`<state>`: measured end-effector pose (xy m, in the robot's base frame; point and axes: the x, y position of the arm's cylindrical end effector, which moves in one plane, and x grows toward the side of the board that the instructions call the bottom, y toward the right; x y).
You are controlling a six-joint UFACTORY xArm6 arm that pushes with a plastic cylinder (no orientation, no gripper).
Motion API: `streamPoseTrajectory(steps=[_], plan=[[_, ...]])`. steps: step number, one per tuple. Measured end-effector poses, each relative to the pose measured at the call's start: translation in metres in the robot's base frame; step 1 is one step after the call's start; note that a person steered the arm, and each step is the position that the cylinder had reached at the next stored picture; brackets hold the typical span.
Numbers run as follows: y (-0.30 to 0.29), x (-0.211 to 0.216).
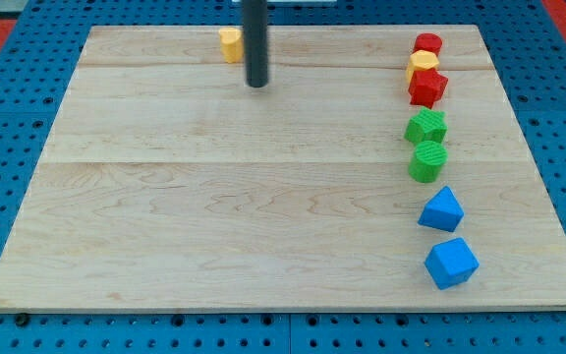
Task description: Move yellow heart to the top of red circle
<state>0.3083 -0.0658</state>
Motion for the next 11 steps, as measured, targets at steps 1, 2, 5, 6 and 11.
streamPoseTrajectory(steps=[1,2,5,6,11], plan=[[-0.057,-0.01],[-0.076,-0.039],[-0.05,-0.061],[-0.041,-0.072],[0.054,-0.115]])
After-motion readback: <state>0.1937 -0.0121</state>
